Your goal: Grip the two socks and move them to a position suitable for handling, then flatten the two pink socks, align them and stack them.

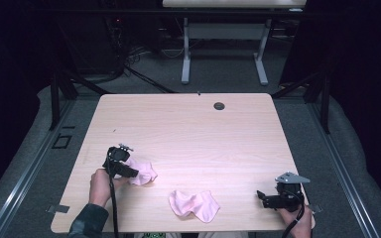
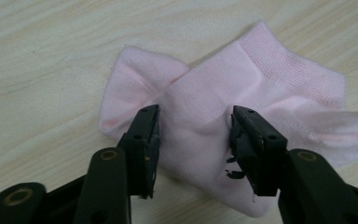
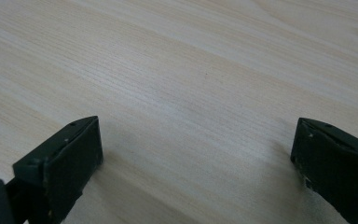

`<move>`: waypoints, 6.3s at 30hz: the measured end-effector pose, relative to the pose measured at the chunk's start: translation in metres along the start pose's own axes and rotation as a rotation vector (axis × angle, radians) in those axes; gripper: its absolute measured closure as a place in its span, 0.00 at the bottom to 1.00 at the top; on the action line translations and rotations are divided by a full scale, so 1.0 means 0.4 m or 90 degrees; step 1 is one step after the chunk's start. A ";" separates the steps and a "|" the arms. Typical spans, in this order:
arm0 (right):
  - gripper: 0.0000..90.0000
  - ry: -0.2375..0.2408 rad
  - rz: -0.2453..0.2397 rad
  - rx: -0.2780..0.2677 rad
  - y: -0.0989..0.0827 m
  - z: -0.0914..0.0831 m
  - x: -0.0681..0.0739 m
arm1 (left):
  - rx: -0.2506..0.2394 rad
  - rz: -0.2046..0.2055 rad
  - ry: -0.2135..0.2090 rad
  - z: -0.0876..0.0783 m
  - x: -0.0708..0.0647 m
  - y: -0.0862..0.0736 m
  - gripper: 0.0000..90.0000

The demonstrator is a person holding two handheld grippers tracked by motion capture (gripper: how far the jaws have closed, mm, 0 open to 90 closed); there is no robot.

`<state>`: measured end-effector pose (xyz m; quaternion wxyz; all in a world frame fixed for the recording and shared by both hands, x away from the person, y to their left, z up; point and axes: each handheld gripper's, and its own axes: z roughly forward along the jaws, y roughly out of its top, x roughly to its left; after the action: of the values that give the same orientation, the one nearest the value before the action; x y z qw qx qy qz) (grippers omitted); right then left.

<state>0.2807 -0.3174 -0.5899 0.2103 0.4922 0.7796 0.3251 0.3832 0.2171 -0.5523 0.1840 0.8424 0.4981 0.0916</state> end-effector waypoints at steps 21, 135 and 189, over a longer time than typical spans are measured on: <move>0.03 0.008 0.004 -0.004 -0.001 -0.002 0.002 | -0.136 0.035 -0.069 -0.089 -0.079 0.075 0.93; 0.97 0.145 -0.092 0.103 0.166 -0.011 0.362 | -0.143 0.060 -0.207 -0.046 -0.287 -0.138 0.99; 0.98 0.209 -0.155 0.157 0.106 0.003 0.366 | -0.101 0.109 -0.161 -0.007 -0.345 -0.122 0.98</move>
<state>0.2458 -0.1720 -0.5617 0.0567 0.3571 0.8907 0.2754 0.2755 0.1184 -0.5652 0.3022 0.8696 0.3884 0.0395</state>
